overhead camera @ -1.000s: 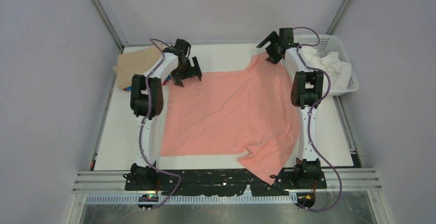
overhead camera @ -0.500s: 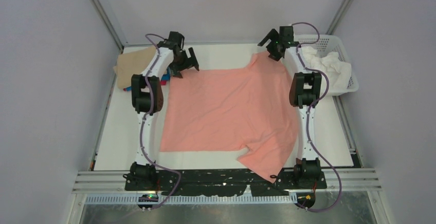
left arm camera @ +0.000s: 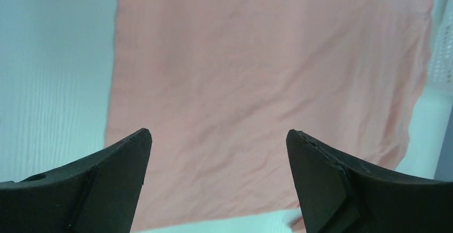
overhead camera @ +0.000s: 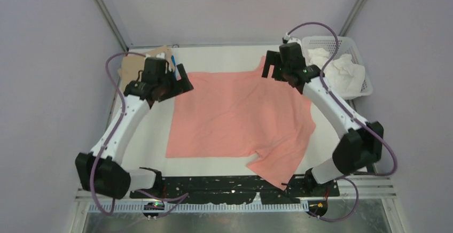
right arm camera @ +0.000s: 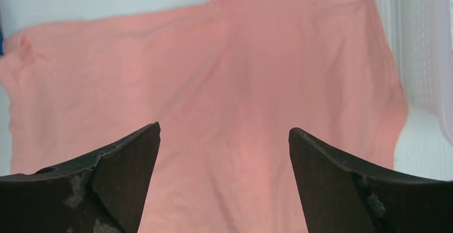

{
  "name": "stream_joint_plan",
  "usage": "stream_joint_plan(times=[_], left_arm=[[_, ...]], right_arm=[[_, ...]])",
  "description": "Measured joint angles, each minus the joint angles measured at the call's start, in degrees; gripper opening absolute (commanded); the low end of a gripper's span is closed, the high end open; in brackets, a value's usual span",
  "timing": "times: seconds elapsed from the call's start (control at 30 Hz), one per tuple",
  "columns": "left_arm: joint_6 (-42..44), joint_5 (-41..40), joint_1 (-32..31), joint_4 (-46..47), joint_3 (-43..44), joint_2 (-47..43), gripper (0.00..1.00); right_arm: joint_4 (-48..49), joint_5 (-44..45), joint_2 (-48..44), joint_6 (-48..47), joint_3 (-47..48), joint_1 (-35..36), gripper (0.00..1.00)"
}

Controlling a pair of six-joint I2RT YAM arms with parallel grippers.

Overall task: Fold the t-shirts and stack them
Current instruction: Flatten out the tshirt, then grab the side of the flattened tshirt closest away from the robot with both arms

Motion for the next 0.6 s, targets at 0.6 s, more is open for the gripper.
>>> stream_joint_plan(times=[0.6], left_arm=[[-20.2, -16.1, -2.5, -11.9, -53.3, -44.9, 0.79]], right_arm=[[-16.9, 4.8, -38.3, 7.0, -44.7, 28.7, 0.97]])
